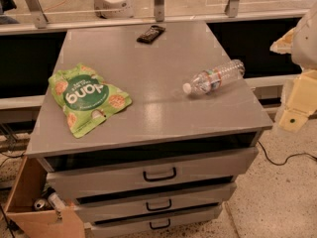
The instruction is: Pick rxbar chocolate
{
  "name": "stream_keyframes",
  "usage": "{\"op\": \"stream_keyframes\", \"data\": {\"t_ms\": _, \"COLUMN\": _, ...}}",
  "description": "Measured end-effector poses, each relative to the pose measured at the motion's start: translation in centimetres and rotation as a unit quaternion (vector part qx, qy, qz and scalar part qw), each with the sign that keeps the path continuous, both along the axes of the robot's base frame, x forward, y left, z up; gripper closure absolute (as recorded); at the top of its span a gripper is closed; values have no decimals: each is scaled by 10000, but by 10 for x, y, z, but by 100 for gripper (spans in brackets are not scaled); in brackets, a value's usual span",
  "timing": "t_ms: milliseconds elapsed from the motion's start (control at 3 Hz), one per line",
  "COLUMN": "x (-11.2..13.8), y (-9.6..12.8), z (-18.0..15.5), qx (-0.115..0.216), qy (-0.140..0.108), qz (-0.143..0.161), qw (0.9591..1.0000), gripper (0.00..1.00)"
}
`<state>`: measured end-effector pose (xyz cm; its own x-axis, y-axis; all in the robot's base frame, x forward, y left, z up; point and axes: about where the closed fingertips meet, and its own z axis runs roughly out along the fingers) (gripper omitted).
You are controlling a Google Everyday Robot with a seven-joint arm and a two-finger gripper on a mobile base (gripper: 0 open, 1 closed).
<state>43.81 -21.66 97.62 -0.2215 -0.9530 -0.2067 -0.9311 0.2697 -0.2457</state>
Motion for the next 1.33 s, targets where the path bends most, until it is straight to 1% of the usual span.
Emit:
{"op": "stream_keyframes", "data": {"t_ms": 333, "x": 0, "y": 0, "z": 0, "qx": 0, "qy": -1, "qz": 0, "qw": 10000, "gripper": 0}}
{"op": "stream_keyframes", "data": {"t_ms": 667, "x": 25, "y": 9, "z": -10, "qx": 248, "qy": -87, "qz": 62, "qw": 9996, "gripper": 0}}
{"op": "stream_keyframes", "data": {"t_ms": 1000, "x": 79, "y": 19, "z": -18, "qx": 684, "qy": -346, "qz": 52, "qw": 9970, "gripper": 0}}
{"op": "stream_keyframes", "data": {"t_ms": 1333, "x": 135, "y": 33, "z": -15, "qx": 1197, "qy": -662, "qz": -11, "qw": 9906, "gripper": 0}}
